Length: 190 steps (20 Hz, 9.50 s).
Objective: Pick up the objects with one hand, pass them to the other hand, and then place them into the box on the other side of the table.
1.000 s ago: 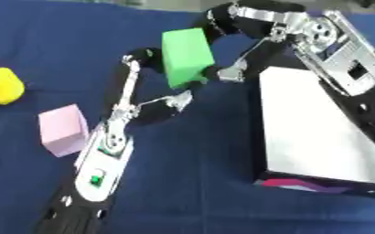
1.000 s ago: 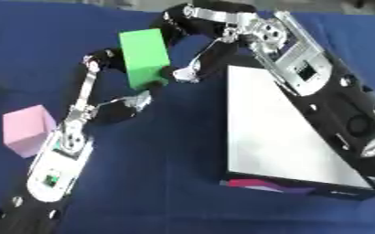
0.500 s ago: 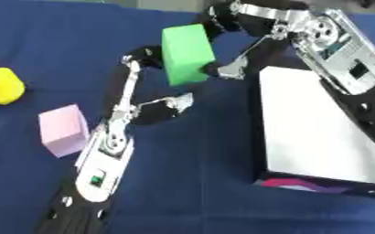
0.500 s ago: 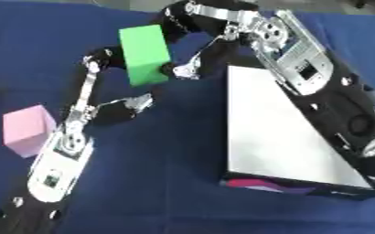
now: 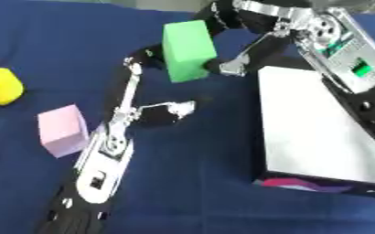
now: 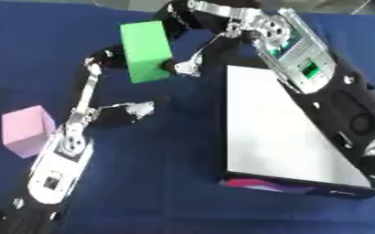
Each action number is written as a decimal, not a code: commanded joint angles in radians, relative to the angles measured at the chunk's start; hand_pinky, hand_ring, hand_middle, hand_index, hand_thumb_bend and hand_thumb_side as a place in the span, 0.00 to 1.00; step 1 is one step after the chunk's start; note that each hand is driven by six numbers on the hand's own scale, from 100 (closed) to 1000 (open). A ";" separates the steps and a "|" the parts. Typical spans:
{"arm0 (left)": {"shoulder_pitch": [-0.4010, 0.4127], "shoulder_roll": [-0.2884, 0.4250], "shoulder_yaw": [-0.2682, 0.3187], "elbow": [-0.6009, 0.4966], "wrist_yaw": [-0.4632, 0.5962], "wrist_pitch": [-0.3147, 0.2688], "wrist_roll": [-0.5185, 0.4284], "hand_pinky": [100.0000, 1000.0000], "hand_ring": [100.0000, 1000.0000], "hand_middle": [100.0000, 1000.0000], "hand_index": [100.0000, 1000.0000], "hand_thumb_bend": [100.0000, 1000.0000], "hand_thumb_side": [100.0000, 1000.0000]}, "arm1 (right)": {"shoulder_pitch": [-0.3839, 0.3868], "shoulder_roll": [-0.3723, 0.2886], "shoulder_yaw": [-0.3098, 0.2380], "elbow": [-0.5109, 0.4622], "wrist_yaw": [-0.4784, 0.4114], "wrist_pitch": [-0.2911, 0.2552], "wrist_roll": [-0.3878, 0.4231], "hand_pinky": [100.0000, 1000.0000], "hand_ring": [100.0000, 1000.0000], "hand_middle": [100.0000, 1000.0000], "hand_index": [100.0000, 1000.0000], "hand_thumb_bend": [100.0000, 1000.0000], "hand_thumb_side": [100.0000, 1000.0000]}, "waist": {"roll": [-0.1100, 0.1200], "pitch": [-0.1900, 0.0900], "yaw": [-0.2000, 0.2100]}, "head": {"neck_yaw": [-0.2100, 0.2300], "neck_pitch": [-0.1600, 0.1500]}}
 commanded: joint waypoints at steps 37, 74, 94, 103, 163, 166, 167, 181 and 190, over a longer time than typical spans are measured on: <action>0.103 0.181 0.027 -0.019 0.013 0.043 0.055 0.78 0.62 0.58 0.79 0.72 0.35 | 0.495 -0.185 -0.272 -0.123 0.161 -0.052 -0.253 0.80 0.75 0.29 0.59 0.25 0.00 | 0.044 -0.116 -0.101 | -0.046 0.040; 0.115 0.186 0.027 -0.020 0.021 0.040 0.048 0.78 0.63 0.58 0.80 0.73 0.36 | 0.502 -0.173 -0.306 0.048 0.391 -0.137 -0.263 0.88 0.96 0.83 0.97 0.42 0.14 | 0.041 -0.118 -0.086 | -0.046 0.053; 0.069 0.237 0.048 -0.137 0.079 0.123 0.019 0.78 0.63 0.58 0.79 0.71 0.33 | 0.489 -0.167 -0.379 -0.266 0.085 -0.024 -0.428 0.88 0.96 0.75 0.99 0.00 0.20 | 0.055 -0.116 -0.052 | 0.116 0.062; 0.024 0.356 0.070 -0.259 0.106 0.237 -0.179 0.79 0.65 0.59 0.80 0.73 0.34 | 0.519 -0.234 -0.474 -0.239 -0.322 -0.017 -0.391 0.88 0.95 0.74 0.99 0.00 0.21 | 0.072 -0.122 -0.035 | 0.096 0.067; -0.096 0.895 -0.252 -0.182 -0.033 0.322 -0.942 0.77 0.79 0.67 0.73 1.00 0.30 | 0.561 -0.184 -0.489 -0.166 -0.275 -0.001 -0.395 0.88 0.92 0.70 0.96 0.00 0.30 | 0.091 -0.087 -0.038 | 0.084 0.061; -0.089 0.871 -0.256 -0.174 -0.074 0.289 -0.941 0.77 0.78 0.67 0.73 1.00 0.29 | 0.563 -0.176 -0.488 -0.162 -0.268 0.001 -0.390 0.88 0.92 0.70 0.96 0.00 0.30 | 0.089 -0.088 -0.040 | 0.088 0.063; -0.089 0.865 -0.258 -0.173 -0.085 0.279 -0.939 0.77 0.78 0.67 0.73 1.00 0.29 | 0.562 -0.174 -0.489 -0.159 -0.266 0.001 -0.388 0.88 0.92 0.70 0.96 0.00 0.30 | 0.089 -0.088 -0.041 | 0.089 0.064; -0.075 0.827 -0.243 -0.172 -0.050 0.299 -0.903 0.76 0.76 0.64 0.74 1.00 0.31 | 0.564 -0.161 -0.497 -0.138 -0.251 0.003 -0.383 0.88 0.92 0.71 0.97 0.00 0.31 | 0.088 -0.085 -0.046 | 0.099 0.057; -0.060 0.802 -0.242 -0.131 -0.038 0.357 -0.896 0.75 0.75 0.63 0.73 1.00 0.35 | 0.562 -0.158 -0.498 -0.132 -0.248 0.004 -0.380 0.88 0.92 0.71 0.97 0.00 0.32 | 0.092 -0.085 -0.051 | 0.084 0.054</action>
